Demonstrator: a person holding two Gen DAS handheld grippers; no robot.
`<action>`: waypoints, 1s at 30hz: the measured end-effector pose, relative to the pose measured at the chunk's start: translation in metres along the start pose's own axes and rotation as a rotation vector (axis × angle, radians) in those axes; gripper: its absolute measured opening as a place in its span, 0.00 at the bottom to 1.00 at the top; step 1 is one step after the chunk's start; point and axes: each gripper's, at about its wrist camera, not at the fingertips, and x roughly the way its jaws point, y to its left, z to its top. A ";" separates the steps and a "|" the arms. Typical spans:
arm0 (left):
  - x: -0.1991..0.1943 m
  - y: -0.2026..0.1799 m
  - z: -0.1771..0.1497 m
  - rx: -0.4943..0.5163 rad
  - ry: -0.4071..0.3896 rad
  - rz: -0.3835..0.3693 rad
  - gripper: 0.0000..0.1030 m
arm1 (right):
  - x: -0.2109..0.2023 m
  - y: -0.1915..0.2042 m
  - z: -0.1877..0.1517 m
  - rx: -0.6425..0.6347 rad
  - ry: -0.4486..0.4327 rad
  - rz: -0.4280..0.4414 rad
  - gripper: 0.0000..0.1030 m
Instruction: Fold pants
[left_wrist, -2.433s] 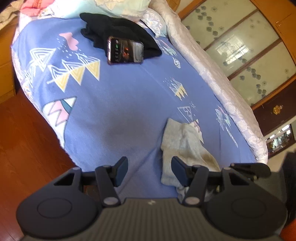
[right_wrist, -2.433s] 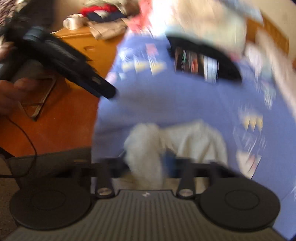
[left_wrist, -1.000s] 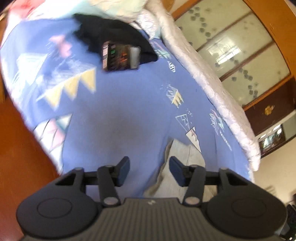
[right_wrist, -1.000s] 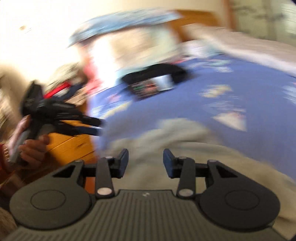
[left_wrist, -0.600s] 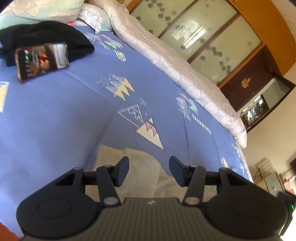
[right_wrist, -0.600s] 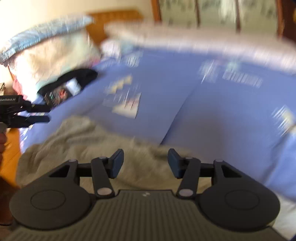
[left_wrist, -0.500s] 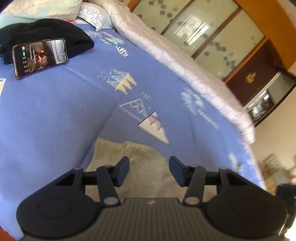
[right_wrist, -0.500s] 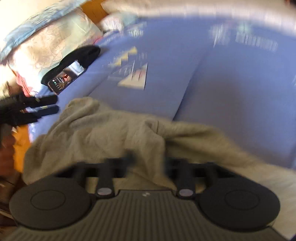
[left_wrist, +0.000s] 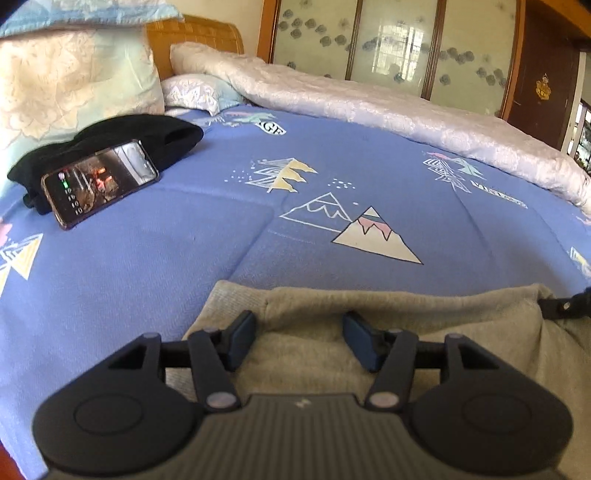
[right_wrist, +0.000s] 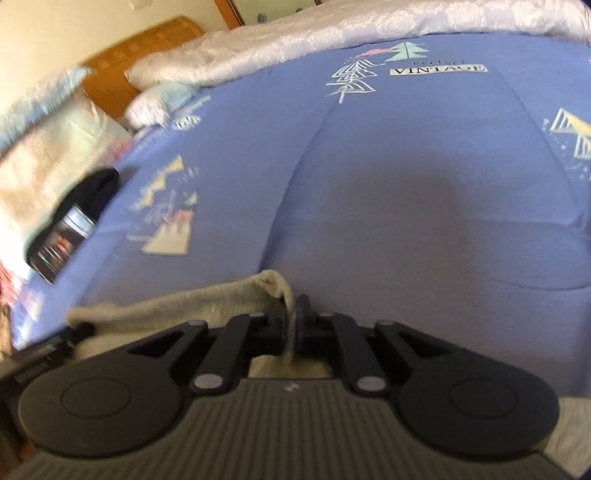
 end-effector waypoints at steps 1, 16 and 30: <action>-0.003 0.002 0.003 -0.011 0.011 -0.007 0.55 | -0.011 -0.009 0.000 0.024 -0.012 0.018 0.22; -0.076 -0.044 -0.004 0.035 0.085 -0.476 0.59 | -0.081 -0.036 -0.039 0.103 -0.016 0.128 0.30; -0.082 -0.049 -0.006 0.124 0.162 -0.393 0.56 | -0.200 -0.131 -0.057 0.266 -0.288 -0.146 0.19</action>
